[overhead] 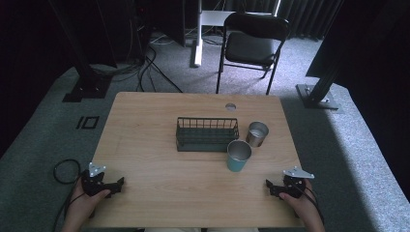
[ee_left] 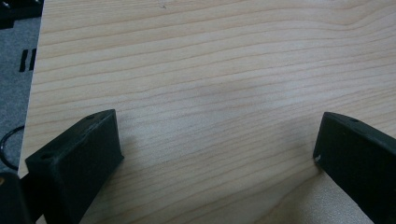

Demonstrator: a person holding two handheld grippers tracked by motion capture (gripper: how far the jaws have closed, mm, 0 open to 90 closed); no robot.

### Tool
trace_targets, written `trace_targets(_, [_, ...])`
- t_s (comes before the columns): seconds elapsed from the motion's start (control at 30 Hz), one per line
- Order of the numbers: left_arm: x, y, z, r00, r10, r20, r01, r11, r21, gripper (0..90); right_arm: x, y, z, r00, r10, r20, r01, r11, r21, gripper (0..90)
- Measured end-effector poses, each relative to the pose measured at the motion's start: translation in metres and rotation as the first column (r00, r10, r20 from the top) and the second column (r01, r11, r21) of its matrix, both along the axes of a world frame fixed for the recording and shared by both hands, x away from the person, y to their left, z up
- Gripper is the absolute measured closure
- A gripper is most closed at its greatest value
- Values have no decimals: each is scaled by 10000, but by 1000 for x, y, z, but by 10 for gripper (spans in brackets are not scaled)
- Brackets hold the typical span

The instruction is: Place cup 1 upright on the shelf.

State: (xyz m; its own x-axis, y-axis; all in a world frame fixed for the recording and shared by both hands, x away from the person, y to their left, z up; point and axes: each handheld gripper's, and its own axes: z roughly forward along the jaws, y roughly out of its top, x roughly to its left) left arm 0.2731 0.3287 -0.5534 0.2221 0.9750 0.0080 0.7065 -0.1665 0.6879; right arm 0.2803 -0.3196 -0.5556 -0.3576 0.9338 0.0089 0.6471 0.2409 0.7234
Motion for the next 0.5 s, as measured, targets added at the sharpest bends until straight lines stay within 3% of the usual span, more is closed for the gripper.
trace_targets(0.5, [0,0,0,10000,8,5,-8,10000,-16,13,-1,1,0,10000,-58,2,58,10000,-10,115])
